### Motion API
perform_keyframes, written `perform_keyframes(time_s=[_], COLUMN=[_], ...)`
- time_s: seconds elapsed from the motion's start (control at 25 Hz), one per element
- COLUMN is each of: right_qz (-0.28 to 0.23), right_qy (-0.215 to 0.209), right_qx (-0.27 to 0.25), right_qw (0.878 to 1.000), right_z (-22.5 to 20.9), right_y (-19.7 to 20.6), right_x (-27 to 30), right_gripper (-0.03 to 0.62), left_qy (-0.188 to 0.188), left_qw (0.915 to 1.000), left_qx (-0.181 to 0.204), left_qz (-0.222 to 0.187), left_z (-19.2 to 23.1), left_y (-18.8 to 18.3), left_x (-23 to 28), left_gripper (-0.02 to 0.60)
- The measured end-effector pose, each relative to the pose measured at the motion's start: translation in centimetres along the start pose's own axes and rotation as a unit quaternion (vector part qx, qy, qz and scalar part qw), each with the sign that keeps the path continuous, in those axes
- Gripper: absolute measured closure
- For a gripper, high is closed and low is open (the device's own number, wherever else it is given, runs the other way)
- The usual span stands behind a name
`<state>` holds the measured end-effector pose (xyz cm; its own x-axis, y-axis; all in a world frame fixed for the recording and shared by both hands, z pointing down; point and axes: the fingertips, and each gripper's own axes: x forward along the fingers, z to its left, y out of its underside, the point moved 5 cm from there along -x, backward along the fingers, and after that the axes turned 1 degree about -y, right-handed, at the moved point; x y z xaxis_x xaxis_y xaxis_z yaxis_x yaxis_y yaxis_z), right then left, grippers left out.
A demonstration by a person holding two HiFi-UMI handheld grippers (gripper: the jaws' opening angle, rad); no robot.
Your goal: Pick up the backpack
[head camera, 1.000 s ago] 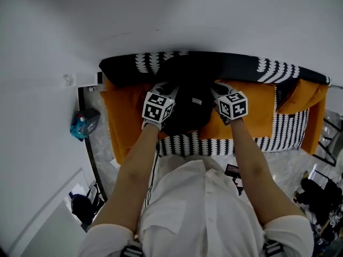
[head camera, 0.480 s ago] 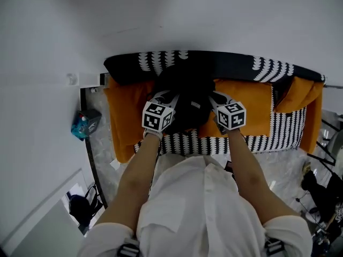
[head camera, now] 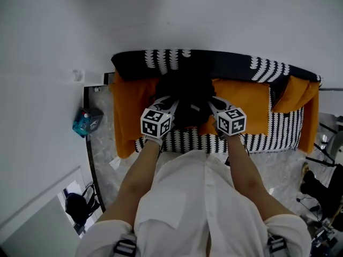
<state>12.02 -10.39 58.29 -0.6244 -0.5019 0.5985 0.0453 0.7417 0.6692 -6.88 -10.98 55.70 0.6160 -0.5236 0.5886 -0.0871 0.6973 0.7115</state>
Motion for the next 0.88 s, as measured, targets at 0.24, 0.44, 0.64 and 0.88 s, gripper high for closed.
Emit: perform_keyframes(time_s=[0.24,0.44,0.64,0.88], right_qz=[-0.012,-0.029,-0.051,-0.087], right_qy=[-0.004,0.001,0.012,0.028], right_qx=[-0.009,-0.021,-0.028,-0.039], right_qw=[1.000,0.999,0.998,0.995], right_z=[2.3,3.5,3.8,3.5], right_y=[-0.3,-1.0,-2.2,-4.3], right_x=[-2.0,-4.0,-6.2,-9.2], right_gripper=[0.549,0.551,0.551,0.551], left_qy=[0.002,0.010,0.025,0.048], left_qw=[0.9999,0.9994,0.9984,0.9955], left_qx=[-0.001,0.002,0.011,0.041], left_qz=[-0.016,-0.032,-0.049,-0.070], left_z=[-1.1,-2.1,-3.5,-5.9], left_y=[-0.2,-1.0,-2.5,-5.6], left_x=[-2.7,-4.2,-4.8,-4.7], left_gripper=[0.538,0.538,0.538,0.538])
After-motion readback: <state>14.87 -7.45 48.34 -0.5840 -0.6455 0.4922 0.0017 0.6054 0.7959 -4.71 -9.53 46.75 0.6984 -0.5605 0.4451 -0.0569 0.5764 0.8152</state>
